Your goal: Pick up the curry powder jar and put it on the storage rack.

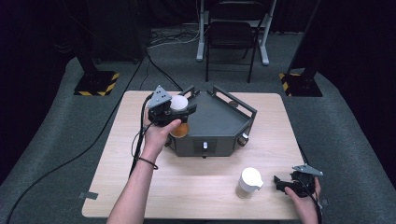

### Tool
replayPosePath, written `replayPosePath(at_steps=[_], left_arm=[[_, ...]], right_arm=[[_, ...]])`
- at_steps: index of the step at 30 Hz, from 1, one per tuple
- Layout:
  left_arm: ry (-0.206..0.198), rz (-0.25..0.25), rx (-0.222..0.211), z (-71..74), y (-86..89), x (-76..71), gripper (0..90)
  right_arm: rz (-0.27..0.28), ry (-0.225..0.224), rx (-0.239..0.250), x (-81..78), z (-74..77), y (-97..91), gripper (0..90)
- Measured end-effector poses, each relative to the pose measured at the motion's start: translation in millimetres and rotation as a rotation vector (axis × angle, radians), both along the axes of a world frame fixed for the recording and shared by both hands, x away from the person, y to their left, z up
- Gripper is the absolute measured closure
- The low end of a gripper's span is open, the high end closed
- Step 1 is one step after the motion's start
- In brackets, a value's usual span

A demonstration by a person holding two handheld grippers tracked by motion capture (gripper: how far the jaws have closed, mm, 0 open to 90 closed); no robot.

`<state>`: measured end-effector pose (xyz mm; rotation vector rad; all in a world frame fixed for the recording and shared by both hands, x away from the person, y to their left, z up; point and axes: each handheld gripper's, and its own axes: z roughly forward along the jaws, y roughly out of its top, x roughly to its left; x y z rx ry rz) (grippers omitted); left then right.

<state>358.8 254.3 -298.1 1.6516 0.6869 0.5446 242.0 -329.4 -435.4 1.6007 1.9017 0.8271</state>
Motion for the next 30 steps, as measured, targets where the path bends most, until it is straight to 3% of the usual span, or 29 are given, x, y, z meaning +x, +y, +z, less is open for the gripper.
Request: replayPosePath(at_steps=[9,17,30], left_arm=[[-0.003,0.035,-0.021,-8.4,-13.3,12.4,36.6],[0.033,0.107,-0.016,-18.7,-30.2,24.6,36.6],[0.079,0.175,0.003,-30.3,-40.3,30.8,36.6]], right_arm=[[0.001,0.000,0.000,0.0,0.0,-0.1,0.0],[0.006,0.000,-0.001,0.0,0.0,-0.4,0.0],[0.010,0.000,-0.001,0.2,0.0,-0.6,0.0]])
